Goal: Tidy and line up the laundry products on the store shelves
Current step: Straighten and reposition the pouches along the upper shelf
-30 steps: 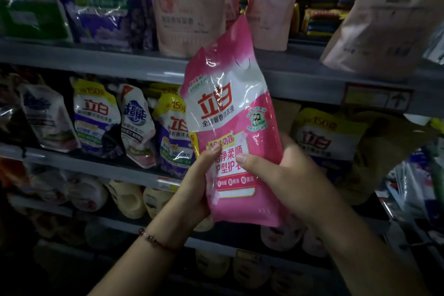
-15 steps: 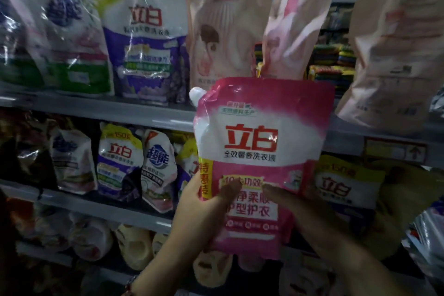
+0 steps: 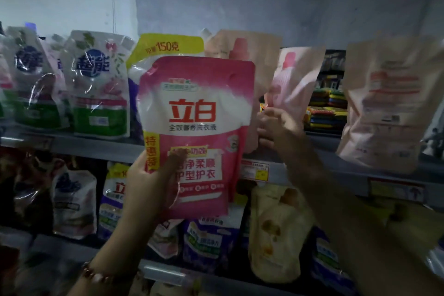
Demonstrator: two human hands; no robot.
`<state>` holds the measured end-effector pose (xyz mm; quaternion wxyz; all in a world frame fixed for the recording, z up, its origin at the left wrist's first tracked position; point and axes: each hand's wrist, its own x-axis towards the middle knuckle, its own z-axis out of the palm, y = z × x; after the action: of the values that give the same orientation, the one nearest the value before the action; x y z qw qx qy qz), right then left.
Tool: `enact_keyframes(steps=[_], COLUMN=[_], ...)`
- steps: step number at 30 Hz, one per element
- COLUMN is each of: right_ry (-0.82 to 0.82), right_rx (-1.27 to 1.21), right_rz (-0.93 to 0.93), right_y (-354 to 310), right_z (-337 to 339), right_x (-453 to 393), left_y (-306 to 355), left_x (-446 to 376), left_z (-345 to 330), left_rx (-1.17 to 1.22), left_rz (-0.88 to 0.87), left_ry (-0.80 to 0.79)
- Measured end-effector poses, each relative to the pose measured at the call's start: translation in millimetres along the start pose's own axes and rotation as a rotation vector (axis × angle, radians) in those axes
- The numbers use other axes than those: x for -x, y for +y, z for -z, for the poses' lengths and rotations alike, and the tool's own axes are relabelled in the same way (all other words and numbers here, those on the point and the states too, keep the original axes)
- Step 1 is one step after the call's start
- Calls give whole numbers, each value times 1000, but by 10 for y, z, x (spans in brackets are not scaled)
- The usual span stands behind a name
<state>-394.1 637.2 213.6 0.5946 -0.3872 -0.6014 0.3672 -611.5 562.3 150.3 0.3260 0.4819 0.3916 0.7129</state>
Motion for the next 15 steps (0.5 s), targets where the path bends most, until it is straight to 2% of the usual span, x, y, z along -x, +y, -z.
enact_keyframes(steps=[5, 9, 13, 15], right_ry=[72, 120, 60, 90], right_rx=[17, -6, 2, 21], right_rz=[-128, -155, -199, -208], right_y=[59, 141, 134, 118], right_z=[-135, -209, -172, -151], right_x=[-633, -910, -1049, -1103], left_y=[50, 52, -13, -63], left_x=[-117, -168, -245, -334], left_z=[211, 326, 394, 414], left_rx=[65, 57, 69, 45], left_rz=[1, -10, 13, 33], left_ry=[87, 131, 153, 187])
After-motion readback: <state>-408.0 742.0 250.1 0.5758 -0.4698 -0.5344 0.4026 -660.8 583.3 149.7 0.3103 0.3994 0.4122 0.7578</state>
